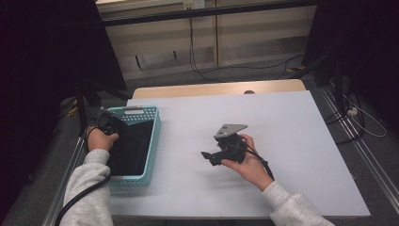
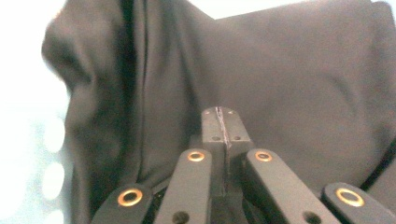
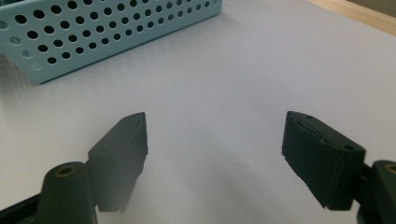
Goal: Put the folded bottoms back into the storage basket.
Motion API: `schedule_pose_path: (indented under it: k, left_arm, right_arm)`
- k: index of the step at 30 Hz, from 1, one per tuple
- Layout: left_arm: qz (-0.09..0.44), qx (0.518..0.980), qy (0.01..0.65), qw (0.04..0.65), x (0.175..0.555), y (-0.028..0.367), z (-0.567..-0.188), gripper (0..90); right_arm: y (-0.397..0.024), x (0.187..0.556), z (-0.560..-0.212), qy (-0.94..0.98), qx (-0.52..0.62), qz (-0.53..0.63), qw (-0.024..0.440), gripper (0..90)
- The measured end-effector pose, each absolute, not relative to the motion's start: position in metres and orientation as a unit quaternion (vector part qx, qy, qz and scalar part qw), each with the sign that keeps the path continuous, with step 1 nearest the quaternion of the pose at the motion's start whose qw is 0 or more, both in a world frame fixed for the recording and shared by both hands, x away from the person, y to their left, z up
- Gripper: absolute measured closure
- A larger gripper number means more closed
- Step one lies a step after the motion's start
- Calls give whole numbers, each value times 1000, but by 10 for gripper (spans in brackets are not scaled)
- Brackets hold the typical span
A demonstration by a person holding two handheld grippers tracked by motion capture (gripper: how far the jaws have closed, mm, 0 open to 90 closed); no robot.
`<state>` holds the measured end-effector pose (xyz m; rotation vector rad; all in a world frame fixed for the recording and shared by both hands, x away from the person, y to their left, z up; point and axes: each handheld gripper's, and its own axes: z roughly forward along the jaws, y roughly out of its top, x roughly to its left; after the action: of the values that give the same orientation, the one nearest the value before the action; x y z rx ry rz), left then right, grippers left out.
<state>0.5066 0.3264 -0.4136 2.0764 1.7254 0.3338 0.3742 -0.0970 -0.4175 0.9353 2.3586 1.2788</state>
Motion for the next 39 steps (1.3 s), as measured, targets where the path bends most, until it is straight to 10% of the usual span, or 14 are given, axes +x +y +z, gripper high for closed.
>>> schedule_pose_path:
  k: [39]
  left_arm:
    - [111,753,611,217,505,301,-422,899]
  right_arm:
    - [-96,371,-412,817,322,453,153,219]
